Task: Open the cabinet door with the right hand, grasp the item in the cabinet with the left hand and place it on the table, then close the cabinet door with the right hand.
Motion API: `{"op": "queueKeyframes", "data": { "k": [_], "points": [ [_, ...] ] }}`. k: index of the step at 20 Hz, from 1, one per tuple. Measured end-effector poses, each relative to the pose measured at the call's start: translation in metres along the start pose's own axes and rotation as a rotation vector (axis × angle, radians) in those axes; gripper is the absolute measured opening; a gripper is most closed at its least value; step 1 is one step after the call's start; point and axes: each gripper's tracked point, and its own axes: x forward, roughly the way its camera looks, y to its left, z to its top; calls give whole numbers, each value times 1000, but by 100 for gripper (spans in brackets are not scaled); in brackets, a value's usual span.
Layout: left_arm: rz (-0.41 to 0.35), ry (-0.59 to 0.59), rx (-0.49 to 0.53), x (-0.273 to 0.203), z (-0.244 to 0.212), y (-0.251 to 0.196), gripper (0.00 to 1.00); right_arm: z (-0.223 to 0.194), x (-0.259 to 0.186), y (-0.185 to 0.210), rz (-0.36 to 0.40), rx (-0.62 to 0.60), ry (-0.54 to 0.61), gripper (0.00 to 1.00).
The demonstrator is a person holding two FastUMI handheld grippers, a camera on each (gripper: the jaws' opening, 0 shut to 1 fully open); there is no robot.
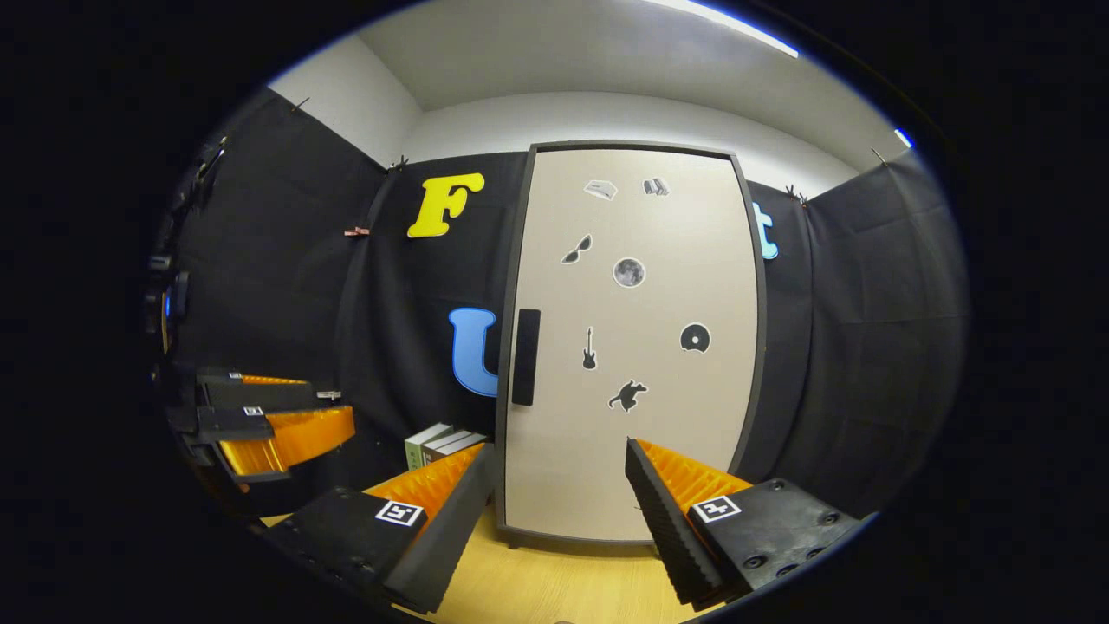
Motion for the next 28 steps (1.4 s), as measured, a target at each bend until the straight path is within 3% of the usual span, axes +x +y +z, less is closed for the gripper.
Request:
{"op": "queueKeyframes", "data": {
  "k": [7,14,20,27,28],
  "points": [
    [9,-14,27,-1,-1,1,95,0,34,12,9,34,2,96],
    [5,5,0,3,-4,6,94,8,95,28,4,83,-17,96],
    [85,28,-19,0,-1,14,95,3,156,37,-17,109,-9,96],
    [169,79,-24,-19,-6,38,95,2,213,44,-66,58,-37,92],
    [174,84,-27,-20,-6,40,95,1,220,46,-68,58,-40,86]
  ]
}}
